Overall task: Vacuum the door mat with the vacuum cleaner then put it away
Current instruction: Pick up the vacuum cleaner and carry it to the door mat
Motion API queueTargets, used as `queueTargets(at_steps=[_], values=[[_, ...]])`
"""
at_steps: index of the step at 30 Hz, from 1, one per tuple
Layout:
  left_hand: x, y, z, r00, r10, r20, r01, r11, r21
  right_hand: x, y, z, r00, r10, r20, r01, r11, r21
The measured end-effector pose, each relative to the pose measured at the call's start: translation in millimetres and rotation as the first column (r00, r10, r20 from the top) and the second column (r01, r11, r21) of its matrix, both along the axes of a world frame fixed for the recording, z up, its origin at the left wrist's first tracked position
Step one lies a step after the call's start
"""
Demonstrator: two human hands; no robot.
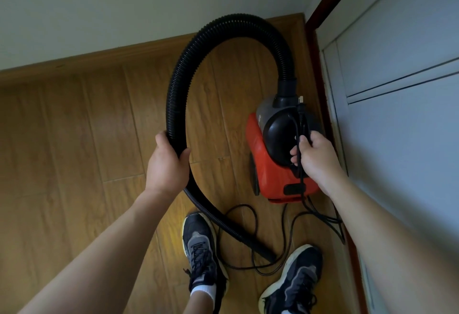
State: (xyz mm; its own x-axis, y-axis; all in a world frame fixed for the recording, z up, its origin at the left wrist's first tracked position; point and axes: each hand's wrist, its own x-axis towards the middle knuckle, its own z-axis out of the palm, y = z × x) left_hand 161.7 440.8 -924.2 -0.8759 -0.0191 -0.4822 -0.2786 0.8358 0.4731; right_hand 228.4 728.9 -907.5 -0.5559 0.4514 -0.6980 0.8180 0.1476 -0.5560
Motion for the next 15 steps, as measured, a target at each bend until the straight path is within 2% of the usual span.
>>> queueTargets(at_steps=[7,15], values=[[-0.2,4.4,28.8,1.000,0.010,-0.010,-0.009,0.998,0.067,2.9,-8.6,13.1,0.999,-0.032,-0.002,0.032,0.999,-0.004],[6.1,7.1,75.9,0.998,0.065,-0.017,-0.061,0.985,0.163,2.8,-10.0,59.8,0.999,-0.007,-0.036,0.006,1.000,-0.026]])
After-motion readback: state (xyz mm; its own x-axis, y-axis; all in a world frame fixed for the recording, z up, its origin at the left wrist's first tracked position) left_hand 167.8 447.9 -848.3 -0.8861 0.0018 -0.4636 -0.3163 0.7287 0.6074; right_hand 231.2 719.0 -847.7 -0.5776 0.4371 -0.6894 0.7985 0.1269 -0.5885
